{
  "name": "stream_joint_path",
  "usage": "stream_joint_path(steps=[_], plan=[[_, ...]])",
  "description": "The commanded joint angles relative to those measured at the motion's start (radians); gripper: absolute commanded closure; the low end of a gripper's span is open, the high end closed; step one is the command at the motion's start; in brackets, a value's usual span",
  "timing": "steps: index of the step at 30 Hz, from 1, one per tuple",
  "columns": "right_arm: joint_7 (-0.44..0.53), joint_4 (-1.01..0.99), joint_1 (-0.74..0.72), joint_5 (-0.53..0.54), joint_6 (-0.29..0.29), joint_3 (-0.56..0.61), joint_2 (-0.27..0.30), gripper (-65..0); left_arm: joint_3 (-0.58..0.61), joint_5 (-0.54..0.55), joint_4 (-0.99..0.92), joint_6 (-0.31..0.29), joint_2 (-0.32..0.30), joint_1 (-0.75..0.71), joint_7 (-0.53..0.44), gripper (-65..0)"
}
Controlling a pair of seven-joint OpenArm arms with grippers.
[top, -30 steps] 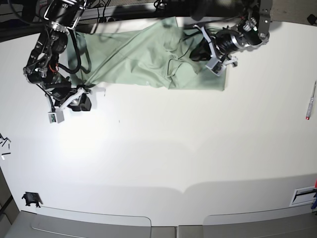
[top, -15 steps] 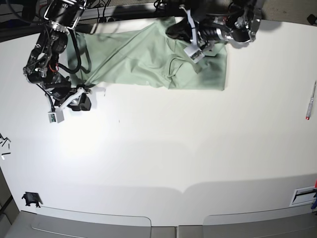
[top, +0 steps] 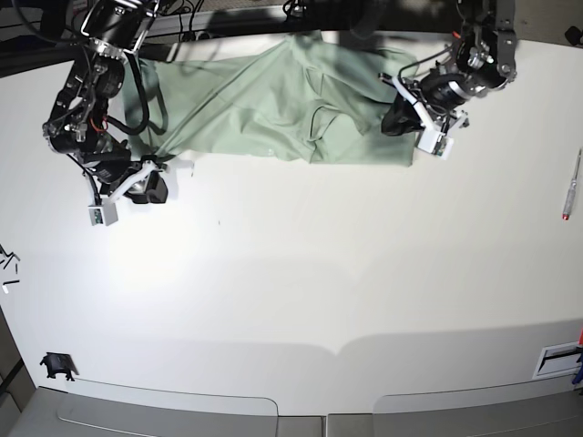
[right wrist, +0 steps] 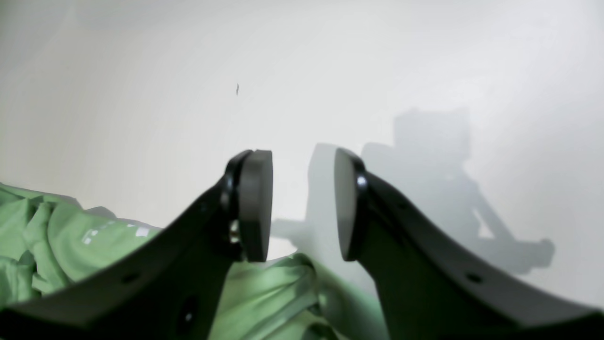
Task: Fold the T-shirt properly
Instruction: 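Press and adjust the folded end with the left gripper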
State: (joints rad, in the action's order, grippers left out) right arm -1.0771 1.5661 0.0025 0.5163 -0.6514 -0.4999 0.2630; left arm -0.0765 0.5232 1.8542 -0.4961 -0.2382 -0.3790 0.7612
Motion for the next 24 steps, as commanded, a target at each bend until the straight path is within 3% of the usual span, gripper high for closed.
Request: stream_joint_path(steps=[1, 5, 11, 24], plan=[[0.027, 0.015, -0.016, 0.018, -0.002, -0.005, 0.014, -20.6, 0.008, 0.026, 0.008, 0.006, 0.0, 0.002, -0.027, 0.0], [0.027, 0.015, -0.016, 0.018, -0.002, -0.005, 0.014, -20.6, 0.02, -0.001, -0.045, 0.042, 0.021, 0.013, -0.059, 0.0], [0.027, 0.015, -0.016, 0.018, -0.002, -0.005, 0.014, -20.6, 0.02, -0.008, -0.158, 0.041, 0.072, 0.072, -0.053, 0.0], [0.031, 0.015, -0.016, 0.018, -0.002, -0.005, 0.014, -20.6, 0.021, 0.029, -0.165, 0.04, 0.114, 0.092, -0.047, 0.0]])
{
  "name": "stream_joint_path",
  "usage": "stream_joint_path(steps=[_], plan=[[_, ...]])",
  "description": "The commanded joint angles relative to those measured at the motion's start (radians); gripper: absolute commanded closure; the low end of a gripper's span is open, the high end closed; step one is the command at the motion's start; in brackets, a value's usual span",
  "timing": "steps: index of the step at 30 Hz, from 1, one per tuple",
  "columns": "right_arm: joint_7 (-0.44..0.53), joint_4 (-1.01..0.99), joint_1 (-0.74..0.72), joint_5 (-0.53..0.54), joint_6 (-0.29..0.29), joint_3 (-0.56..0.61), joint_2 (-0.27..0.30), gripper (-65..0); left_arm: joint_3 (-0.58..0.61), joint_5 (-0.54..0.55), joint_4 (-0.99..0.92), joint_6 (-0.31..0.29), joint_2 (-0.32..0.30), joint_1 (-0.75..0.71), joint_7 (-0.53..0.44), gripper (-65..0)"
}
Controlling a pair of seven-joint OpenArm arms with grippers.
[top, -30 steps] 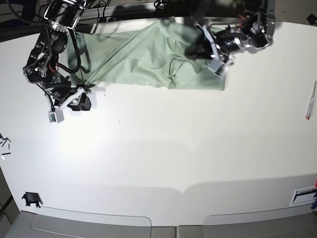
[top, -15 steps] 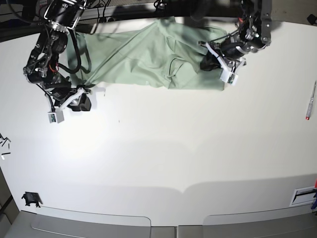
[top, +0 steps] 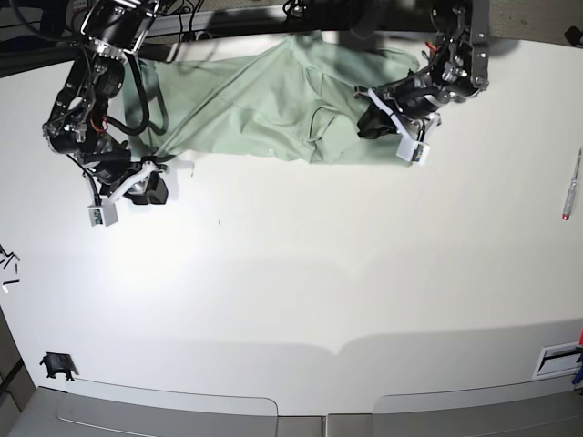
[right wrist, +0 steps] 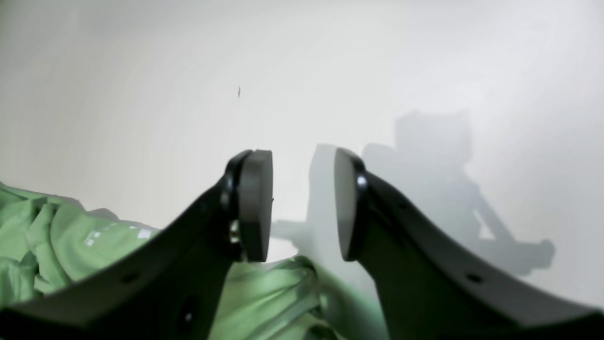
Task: Fold the T-shirt properly
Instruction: 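Press and adjust the folded end with the left gripper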
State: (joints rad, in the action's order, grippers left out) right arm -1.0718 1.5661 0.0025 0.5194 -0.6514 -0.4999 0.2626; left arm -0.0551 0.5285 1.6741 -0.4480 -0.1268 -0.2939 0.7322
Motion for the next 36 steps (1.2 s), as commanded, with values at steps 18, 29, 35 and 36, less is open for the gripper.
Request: stream_joint_path(steps=[18, 29, 35, 36], plan=[[0.025, 0.015, -0.016, 0.015, -0.002, -0.005, 0.014, -20.6, 0.274, 0.037, 0.015, -0.008, 0.05, 0.124, -0.069, 0.0], [0.021, 0.015, -0.016, 0.014, -0.002, -0.005, 0.014, -20.6, 0.194, -0.003, 0.175, -0.007, 0.037, 0.182, 0.073, 0.0], [0.018, 0.015, -0.016, 0.015, -0.002, -0.005, 0.014, -20.6, 0.079, -0.089, 0.224, 0.103, -0.011, 0.089, 0.079, 0.0], [0.018, 0.015, -0.016, 0.015, -0.002, -0.005, 0.014, -20.6, 0.075, -0.092, 0.224, 0.105, -0.02, 0.068, 0.079, 0.0]])
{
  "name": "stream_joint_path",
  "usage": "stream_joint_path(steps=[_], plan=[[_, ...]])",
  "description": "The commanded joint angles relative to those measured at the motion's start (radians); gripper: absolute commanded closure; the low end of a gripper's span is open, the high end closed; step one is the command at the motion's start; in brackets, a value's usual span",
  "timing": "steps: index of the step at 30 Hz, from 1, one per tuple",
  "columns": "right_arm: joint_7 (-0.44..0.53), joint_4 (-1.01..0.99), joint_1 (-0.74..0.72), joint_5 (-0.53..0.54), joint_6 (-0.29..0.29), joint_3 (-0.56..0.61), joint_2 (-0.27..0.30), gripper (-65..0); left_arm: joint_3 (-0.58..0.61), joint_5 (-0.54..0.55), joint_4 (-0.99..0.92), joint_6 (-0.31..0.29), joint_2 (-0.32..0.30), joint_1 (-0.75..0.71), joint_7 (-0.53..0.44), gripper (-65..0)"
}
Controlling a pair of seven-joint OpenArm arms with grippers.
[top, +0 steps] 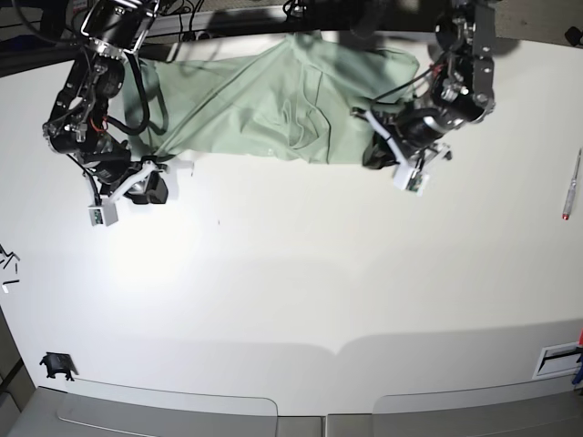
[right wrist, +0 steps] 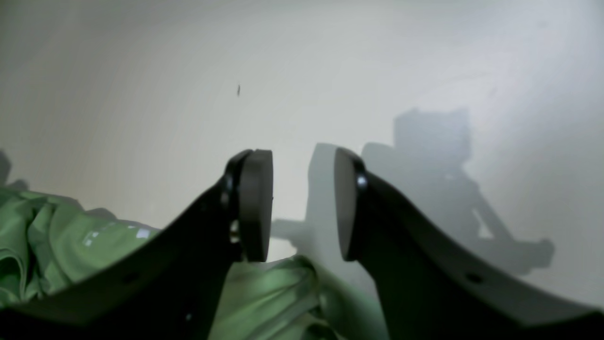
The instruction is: Fold the T-shirt properly
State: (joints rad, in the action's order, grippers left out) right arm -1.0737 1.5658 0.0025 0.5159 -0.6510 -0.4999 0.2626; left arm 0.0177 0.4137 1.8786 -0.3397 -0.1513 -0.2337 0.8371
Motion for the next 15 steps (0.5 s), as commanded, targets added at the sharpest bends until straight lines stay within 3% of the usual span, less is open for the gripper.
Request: stream_joint_path(steps=[1, 5, 9, 15], plan=[[0.02, 0.016, -0.016, 0.018, -0.003, -0.005, 0.014, -20.6, 0.003, 0.025, 0.019, -0.004, -0.003, -0.016, -0.029, 0.0], [0.021, 0.016, -0.016, 0.018, -0.003, -0.005, 0.014, -20.6, 0.018, 0.024, 0.019, -0.003, -0.004, -0.101, -0.113, 0.0], [0.023, 0.016, -0.016, 0.022, -0.002, -0.005, 0.012, -20.6, 0.108, 0.018, -0.008, -0.003, -0.003, -0.107, -0.159, 0.0], [0.022, 0.016, -0.016, 0.044, -0.003, -0.005, 0.012, -20.6, 0.251, -0.066, -0.102, 0.041, 0.073, -0.011, -0.187, 0.0]])
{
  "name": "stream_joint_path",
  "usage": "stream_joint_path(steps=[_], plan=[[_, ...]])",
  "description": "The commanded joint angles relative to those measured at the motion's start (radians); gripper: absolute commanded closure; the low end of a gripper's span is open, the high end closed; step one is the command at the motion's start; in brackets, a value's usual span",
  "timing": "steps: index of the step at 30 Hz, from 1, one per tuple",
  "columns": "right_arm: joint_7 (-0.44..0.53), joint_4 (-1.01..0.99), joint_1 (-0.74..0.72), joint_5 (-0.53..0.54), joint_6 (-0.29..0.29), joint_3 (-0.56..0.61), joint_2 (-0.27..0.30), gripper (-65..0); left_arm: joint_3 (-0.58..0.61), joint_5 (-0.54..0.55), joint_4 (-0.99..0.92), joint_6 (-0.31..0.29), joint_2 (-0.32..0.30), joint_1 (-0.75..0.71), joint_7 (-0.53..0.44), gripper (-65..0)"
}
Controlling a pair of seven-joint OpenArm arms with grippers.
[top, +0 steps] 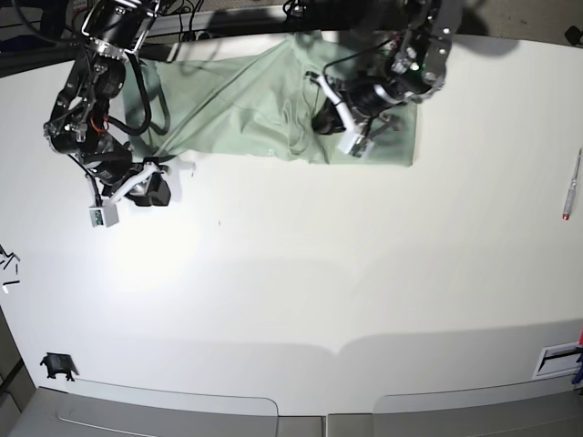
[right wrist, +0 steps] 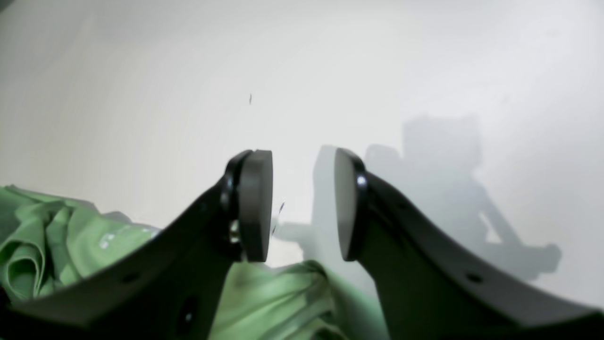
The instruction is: Fold the T-shirt properly
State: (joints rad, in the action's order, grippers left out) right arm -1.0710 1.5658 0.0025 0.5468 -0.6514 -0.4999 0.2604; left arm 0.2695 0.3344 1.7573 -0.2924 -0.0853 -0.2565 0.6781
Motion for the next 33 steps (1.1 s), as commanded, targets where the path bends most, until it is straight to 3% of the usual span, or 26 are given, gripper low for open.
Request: stream_joint_path(steps=[1, 5, 10, 16, 19, 22, 28, 33], plan=[[0.019, 0.016, -0.016, 0.013, -0.002, -0.005, 0.014, -20.6, 0.02, 0.011, 0.005, -0.006, 0.023, 0.034, -0.024, 0.0], [0.019, 0.016, -0.016, 0.013, -0.002, -0.005, 0.014, -20.6, 0.094, 0.007, -0.017, -0.008, 0.072, 0.108, -0.029, 0.0], [0.009, 0.016, -0.016, -0.008, -0.002, -0.005, 0.02, -20.7, 0.111, 0.007, -0.008, -0.015, 0.087, 0.166, 0.015, 0.0], [-0.005, 0.016, -0.016, -0.032, 0.013, -0.016, 0.1, -36.1, 0.103, 0.006, 0.084, -0.014, 0.059, 0.145, 0.062, 0.0], [-0.007, 0.016, -0.016, -0.026, 0.031, -0.077, 0.154, -36.2, 0.103, 0.006, 0.131, -0.015, 0.031, 0.122, 0.061, -12.2], [-0.042, -0.001, -0.012, 0.071, 0.027, -0.169, 0.214, -36.2, 0.103, 0.006, 0.151, -0.015, 0.0, 0.1, 0.061, -18.7], [-0.127, -0.15, 0.037, 0.295, -0.005, -0.249, 0.334, -36.2, 0.103, 0.006, 0.152, -0.014, -0.029, 0.088, 0.057, -19.3], [-0.272, -0.329, 0.069, 0.55, -0.047, -0.232, 0.349, -36.2, 0.103, 0.006, 0.152, -0.014, -0.029, 0.088, 0.053, -19.3]])
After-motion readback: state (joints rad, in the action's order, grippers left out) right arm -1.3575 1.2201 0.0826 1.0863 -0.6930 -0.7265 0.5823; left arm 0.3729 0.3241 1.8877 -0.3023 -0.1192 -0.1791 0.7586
